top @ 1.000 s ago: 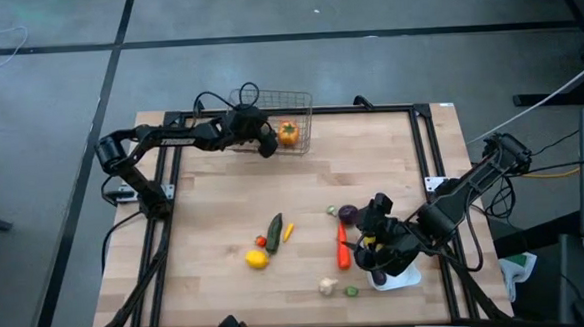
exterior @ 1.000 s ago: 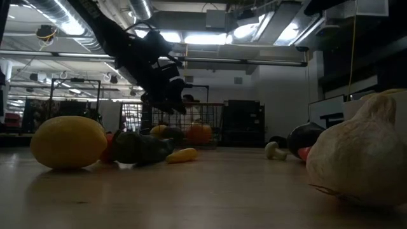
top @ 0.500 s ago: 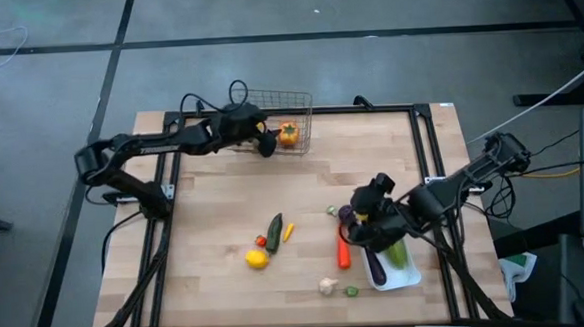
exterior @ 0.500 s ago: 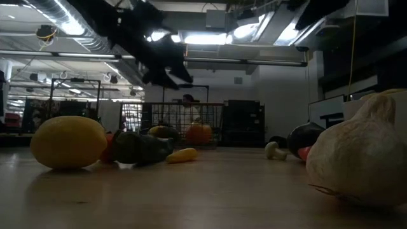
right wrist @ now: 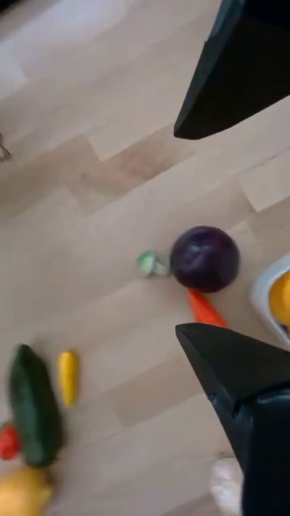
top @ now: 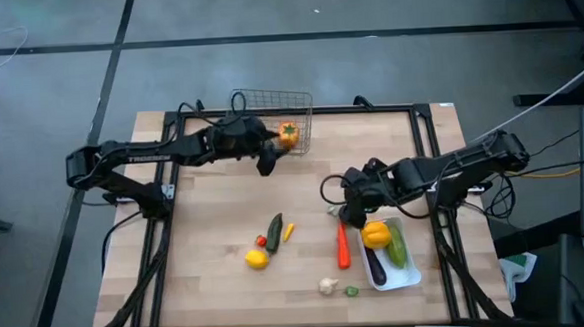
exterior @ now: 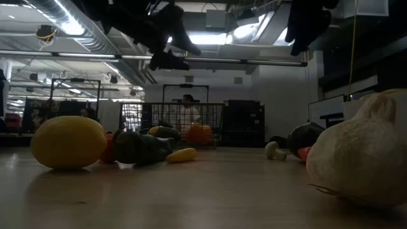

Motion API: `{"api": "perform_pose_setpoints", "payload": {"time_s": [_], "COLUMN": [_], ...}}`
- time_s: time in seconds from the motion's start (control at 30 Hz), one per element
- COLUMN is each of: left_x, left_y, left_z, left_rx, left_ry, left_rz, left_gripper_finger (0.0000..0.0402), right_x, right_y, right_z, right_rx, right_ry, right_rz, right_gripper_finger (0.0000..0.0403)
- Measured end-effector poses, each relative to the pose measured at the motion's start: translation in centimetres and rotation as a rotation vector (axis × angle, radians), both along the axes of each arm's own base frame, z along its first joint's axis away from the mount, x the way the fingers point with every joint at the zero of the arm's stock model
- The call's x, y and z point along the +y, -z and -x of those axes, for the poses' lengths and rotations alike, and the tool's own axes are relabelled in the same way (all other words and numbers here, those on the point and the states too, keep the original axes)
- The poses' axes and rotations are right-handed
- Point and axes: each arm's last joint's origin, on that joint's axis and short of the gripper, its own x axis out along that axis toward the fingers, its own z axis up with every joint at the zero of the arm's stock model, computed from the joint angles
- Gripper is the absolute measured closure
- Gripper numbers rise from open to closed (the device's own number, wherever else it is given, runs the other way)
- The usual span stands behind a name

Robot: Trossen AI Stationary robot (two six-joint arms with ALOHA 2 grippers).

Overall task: Sort produce into baskets
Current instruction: Put the plum into the white bin

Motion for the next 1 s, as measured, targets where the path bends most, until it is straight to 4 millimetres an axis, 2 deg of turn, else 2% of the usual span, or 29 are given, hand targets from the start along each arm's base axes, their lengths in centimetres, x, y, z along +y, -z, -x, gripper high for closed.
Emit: {"api": "perform_pose_setpoints", "payload": {"time_s": [0.27,0.53,0.7,0.87,1.0], "left_x": [-1.6,-2.1,-3.2,-4.1,-4.6], "left_y": [0.0,-0.5,0.4,1.3,1.6], "left_z": [-0.5,-0.8,-0.8,-0.7,-0.7], "left_rx": [-0.009,-0.062,-0.136,-0.118,-0.169], "left_ry": [0.105,0.135,0.159,0.185,0.18], "left_rz": [0.014,-0.024,-0.016,0.005,0.001], "left_gripper_finger": [0.0075,0.0075,0.0075,0.0075,0.0075], "right_x": [-0.2,-0.3,-0.4,-0.5,-0.5], "right_y": [0.2,0.5,0.5,0.4,0.3], "right_z": [0.6,1.4,1.5,1.3,0.8], "right_rx": [0.095,0.194,0.222,0.189,0.129], "right_ry": [-0.082,-0.11,-0.174,-0.159,-0.142], "right_rz": [-0.005,0.014,0.039,0.103,0.116], "right_gripper_finger": [0.0015,0.0015,0.0015,0.0015,0.0015]}}
